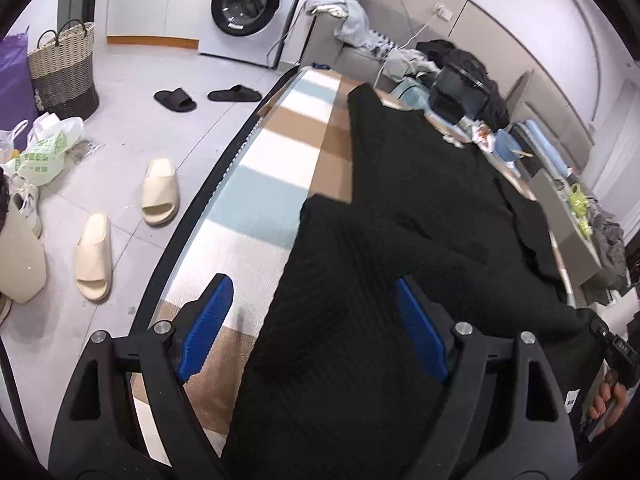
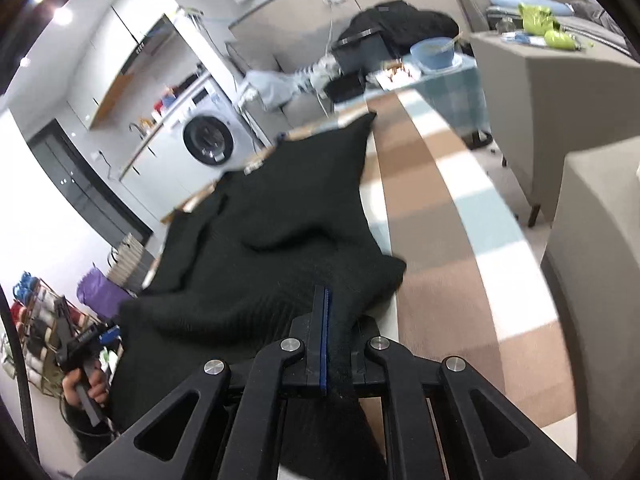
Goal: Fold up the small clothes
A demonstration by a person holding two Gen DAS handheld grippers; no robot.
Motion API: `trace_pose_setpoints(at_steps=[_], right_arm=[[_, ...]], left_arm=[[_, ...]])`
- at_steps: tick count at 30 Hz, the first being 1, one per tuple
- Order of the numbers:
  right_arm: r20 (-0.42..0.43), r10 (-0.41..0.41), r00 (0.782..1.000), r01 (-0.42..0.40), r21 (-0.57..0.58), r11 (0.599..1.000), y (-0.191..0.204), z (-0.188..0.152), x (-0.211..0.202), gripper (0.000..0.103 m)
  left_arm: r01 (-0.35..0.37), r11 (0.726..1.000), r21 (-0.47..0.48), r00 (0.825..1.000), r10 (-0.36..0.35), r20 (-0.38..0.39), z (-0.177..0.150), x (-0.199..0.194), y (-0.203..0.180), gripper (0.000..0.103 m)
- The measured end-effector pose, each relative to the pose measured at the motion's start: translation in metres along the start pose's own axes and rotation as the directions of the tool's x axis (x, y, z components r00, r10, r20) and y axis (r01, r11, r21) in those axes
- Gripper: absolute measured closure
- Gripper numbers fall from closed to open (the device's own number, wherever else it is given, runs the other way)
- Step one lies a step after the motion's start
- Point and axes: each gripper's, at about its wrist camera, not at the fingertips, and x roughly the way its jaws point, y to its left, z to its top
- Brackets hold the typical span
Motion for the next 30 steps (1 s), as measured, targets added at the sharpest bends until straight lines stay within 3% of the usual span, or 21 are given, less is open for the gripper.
trace_pose_setpoints(at_steps=[3,6,8,9,10,12,14,17,22,28,30], right_arm=[[-0.049,-0.020,0.999,0.019,-0.016,1.000,0.001,-0.007,0.009,0.077],[-0.067,-0.029,0.997,0.026,-0.046,0.999,0.003,-0.011,0.014,0.073],[-0.065,-0.031,0.997,0.027,-0.059,0.998,0.005,-0.012,0.018,0.073],[-0.068,-0.038,0.997,0.033,-0.066,0.997,0.007,-0.012,0.021,0.073],[-0.074,-0.051,0.996,0.045,-0.077,0.996,0.009,-0.012,0.024,0.075],[-0.077,-0.059,0.995,0.049,-0.128,0.990,0.016,-0.011,0.029,0.100],[-0.021,-0.051,0.998,0.048,-0.147,0.988,0.022,-0.008,0.023,0.100],[0.081,-0.008,0.997,0.013,-0.065,0.998,0.012,0.002,0.006,0.100],[0.139,0.079,0.987,-0.079,-0.004,0.997,0.002,0.005,-0.007,0.100],[0.091,0.063,0.994,-0.056,-0.081,0.995,0.010,-0.016,-0.015,0.100],[0.075,0.089,0.993,-0.083,-0.083,0.993,0.007,-0.027,-0.023,0.100]], left_arm=[[-0.020,1.000,0.001,1.000,0.020,-0.018,-0.004,0.010,-0.003,0.030],[-0.015,0.999,0.048,1.000,0.016,-0.026,-0.009,0.019,-0.011,0.064],[-0.012,0.996,0.085,0.999,0.015,-0.031,-0.011,0.023,-0.016,0.095],[-0.004,0.995,0.100,1.000,0.007,-0.024,-0.012,0.023,-0.019,0.097],[0.000,0.994,0.110,1.000,0.001,-0.012,-0.012,0.020,-0.021,0.098],[0.007,0.993,0.119,1.000,-0.009,0.014,-0.011,0.014,-0.023,0.098],[0.018,0.993,0.114,0.999,-0.023,0.041,-0.010,0.007,-0.021,0.099],[0.063,0.995,0.074,0.993,-0.070,0.093,-0.006,-0.010,-0.016,0.099],[0.112,0.993,0.034,0.977,-0.116,0.179,-0.006,-0.043,-0.015,0.099],[0.159,0.986,0.045,0.965,-0.165,0.202,-0.022,-0.077,-0.013,0.099],[0.175,0.984,0.042,0.964,-0.180,0.197,-0.028,-0.085,-0.010,0.099]])
